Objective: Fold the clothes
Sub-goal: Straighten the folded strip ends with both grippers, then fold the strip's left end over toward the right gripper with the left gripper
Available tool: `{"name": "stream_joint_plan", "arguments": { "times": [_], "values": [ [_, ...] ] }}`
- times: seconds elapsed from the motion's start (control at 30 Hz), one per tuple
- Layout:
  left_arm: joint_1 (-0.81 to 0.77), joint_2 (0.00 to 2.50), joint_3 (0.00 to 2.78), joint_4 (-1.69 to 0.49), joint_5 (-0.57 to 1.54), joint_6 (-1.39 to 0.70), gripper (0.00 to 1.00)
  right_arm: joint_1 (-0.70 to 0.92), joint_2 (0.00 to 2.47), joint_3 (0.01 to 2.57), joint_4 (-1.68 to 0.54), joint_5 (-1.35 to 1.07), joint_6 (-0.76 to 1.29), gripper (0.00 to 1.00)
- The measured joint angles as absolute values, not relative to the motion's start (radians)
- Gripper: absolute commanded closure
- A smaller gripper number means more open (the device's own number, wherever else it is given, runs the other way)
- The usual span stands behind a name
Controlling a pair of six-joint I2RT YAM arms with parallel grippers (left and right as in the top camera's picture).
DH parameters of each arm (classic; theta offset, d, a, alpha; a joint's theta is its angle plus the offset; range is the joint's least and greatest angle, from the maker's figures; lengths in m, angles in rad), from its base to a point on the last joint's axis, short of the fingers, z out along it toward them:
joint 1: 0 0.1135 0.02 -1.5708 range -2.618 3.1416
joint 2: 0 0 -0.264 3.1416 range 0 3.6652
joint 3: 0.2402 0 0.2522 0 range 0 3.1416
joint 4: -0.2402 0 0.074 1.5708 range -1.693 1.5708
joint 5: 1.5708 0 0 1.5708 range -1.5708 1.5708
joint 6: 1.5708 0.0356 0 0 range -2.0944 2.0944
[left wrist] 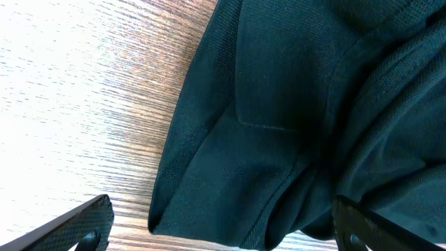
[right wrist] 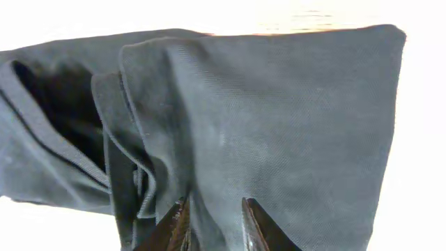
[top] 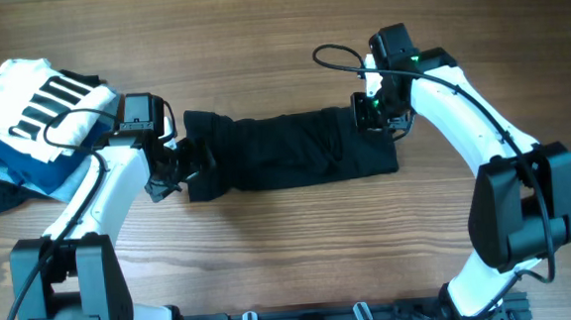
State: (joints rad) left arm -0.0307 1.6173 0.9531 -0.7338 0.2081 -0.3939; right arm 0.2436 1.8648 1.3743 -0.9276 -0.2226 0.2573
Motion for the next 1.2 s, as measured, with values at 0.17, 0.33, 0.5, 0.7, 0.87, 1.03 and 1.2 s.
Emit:
{"name": "stream_joint_plan", "arguments": {
  "times": [0.17, 0.33, 0.5, 0.7, 0.87, 1.03, 1.2],
  "values": [
    [-0.031, 1.617, 0.953, -0.732, 0.208, -0.394, 0.0, 0.323, 1.865, 1.295, -0.828, -0.248, 0.257, 0.74],
    [-0.031, 1.617, 0.953, -0.684, 0.208, -0.389, 0.0, 0.415, 1.865, 1.213, -0.693, -0.268, 0.258, 0.64],
    [-0.031, 1.617, 0.953, -0.633, 0.239, -0.319, 0.0, 0.416, 1.865, 1.193, -0.633, -0.269, 0.262, 0.59],
    [-0.031, 1.691, 0.954, -0.532, 0.264, -0.247, 0.0, 0.416, 1.865, 1.193, -0.629, -0.269, 0.262, 0.58],
    [-0.028, 1.772, 0.98, -0.49, 0.346, -0.228, 0.19, 0.416, 1.865, 1.193, -0.63, -0.269, 0.262, 0.58],
    [-0.025, 1.811, 0.989, -0.501, 0.46, -0.187, 0.74, 0.416, 1.865, 1.193, -0.63, -0.269, 0.262, 0.58],
    [-0.024, 1.824, 0.983, -0.504, 0.485, -0.17, 0.96, 0.416, 1.865, 1.193, -0.643, -0.269, 0.264, 0.64]
  ]
}}
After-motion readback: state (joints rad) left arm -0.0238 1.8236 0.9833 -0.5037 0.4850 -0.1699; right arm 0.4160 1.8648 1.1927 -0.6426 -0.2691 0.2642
